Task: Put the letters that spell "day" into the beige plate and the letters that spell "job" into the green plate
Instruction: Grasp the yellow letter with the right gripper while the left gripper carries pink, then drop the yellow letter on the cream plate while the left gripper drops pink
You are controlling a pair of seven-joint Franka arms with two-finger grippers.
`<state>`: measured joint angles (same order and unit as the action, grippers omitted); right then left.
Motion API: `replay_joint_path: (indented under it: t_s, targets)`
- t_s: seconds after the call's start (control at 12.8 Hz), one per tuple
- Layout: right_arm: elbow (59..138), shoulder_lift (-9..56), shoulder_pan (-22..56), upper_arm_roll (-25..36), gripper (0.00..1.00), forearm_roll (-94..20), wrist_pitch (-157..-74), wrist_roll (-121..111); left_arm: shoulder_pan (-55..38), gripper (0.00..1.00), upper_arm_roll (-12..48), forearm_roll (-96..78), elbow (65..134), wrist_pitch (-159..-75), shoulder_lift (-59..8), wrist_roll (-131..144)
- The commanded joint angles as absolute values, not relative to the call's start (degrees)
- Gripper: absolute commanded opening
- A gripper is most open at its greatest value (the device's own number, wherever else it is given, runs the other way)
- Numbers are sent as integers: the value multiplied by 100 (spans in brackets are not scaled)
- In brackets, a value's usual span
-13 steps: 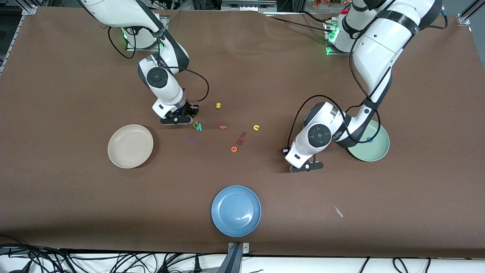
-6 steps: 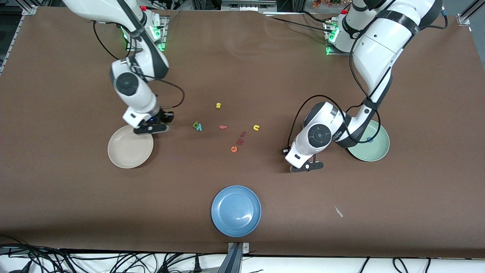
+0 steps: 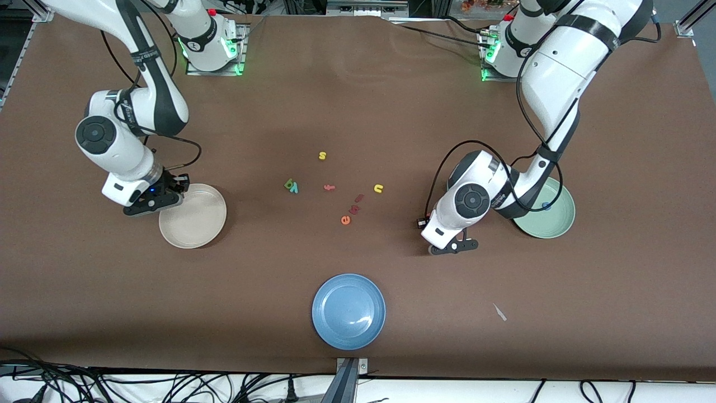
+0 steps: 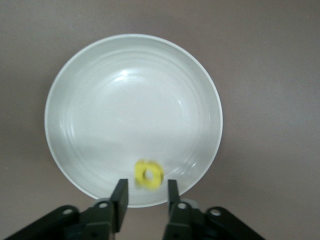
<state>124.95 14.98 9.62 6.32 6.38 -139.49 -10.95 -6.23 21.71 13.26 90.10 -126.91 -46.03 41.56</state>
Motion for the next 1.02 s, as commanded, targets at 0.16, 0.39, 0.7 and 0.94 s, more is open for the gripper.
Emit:
replay_joint_path:
  t_s: [0.16, 0.39, 0.7, 0.94]
  targets:
    - [12384, 1617, 1002, 545, 79, 405, -13878, -1125, -81, 0, 2425, 1336, 8851, -11630, -4035, 3773]
    - [12104, 1766, 1063, -156, 79, 123, -13860, -136, 657, 0, 2549, 1020, 8868, -10621, -3596, 2361]
    - [11480, 2310, 1862, -290, 79, 140, -13852, 1490, 1738, 0, 2540, 1028, 9052, -10327, -3586, 462]
    - [11163, 2732, 2302, -316, 80, 140, -13913, 2362, 2258, 0, 2531, 1116, 9254, -10415, -3761, -262]
